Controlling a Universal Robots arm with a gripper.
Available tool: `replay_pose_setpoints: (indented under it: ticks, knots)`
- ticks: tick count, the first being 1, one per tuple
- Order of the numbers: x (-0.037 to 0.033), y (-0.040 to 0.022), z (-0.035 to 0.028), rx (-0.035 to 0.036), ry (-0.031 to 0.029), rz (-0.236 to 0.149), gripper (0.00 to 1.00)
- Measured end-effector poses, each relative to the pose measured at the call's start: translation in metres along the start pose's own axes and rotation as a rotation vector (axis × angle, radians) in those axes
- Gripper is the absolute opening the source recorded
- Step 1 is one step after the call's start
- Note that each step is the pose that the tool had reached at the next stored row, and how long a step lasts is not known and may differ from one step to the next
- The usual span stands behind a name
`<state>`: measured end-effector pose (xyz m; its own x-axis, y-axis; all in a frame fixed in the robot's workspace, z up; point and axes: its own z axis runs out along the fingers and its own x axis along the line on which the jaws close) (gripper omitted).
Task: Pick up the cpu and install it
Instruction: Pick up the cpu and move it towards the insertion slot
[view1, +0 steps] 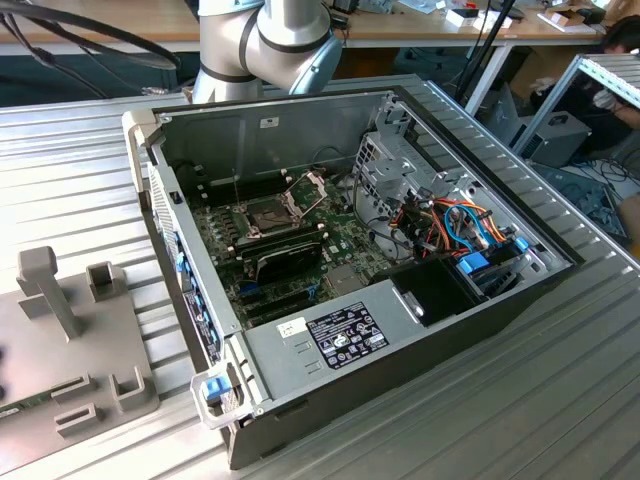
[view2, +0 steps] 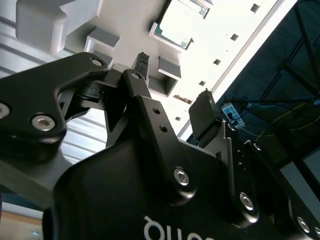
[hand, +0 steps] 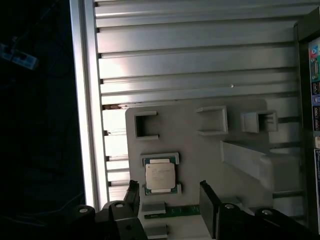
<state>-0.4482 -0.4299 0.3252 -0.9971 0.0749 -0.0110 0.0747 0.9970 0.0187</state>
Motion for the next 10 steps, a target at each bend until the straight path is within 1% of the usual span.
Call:
replay_pose_setpoints:
  ticks: [5,10]
  knots:
    - [0.0001,-0.0001,0.0084,0.0001,0.0001,0.0,0.6]
    - [0.0001,-0.0002,0.0088,0.0001,0.0001,0.0,0.6]
